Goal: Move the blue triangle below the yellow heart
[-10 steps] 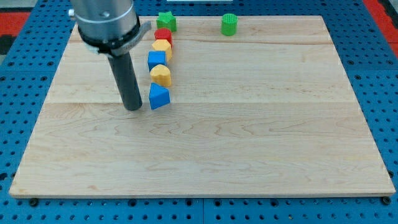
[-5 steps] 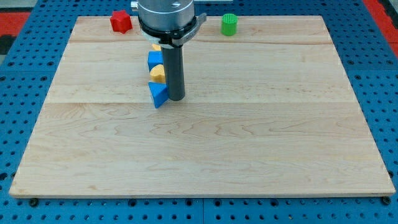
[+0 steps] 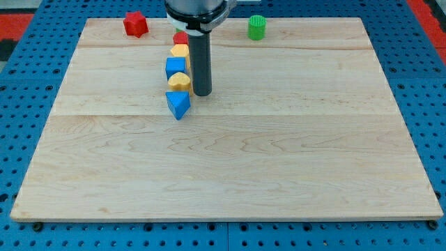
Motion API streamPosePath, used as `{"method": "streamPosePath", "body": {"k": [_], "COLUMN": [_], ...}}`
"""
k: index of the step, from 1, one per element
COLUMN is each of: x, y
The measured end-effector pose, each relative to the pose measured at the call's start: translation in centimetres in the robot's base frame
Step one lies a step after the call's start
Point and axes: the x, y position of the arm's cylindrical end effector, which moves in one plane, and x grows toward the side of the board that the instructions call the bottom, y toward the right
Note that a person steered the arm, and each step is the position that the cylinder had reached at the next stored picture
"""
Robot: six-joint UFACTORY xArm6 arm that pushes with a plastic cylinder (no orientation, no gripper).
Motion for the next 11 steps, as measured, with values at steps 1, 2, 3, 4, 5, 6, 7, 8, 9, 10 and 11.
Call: {"method": "streamPosePath", "body": {"k": [1, 2, 3, 4, 5, 6, 7, 8, 9, 10, 11], "x": [0.0, 0.0, 3.0, 6.4, 5.2, 3.6, 3.8, 6.3, 4.5, 2.2, 1.7], "y": [-1.1, -2.1, 2.2, 4.4, 0.0, -6.1, -7.6, -11.5, -21.4, -17.5, -14.4]}}
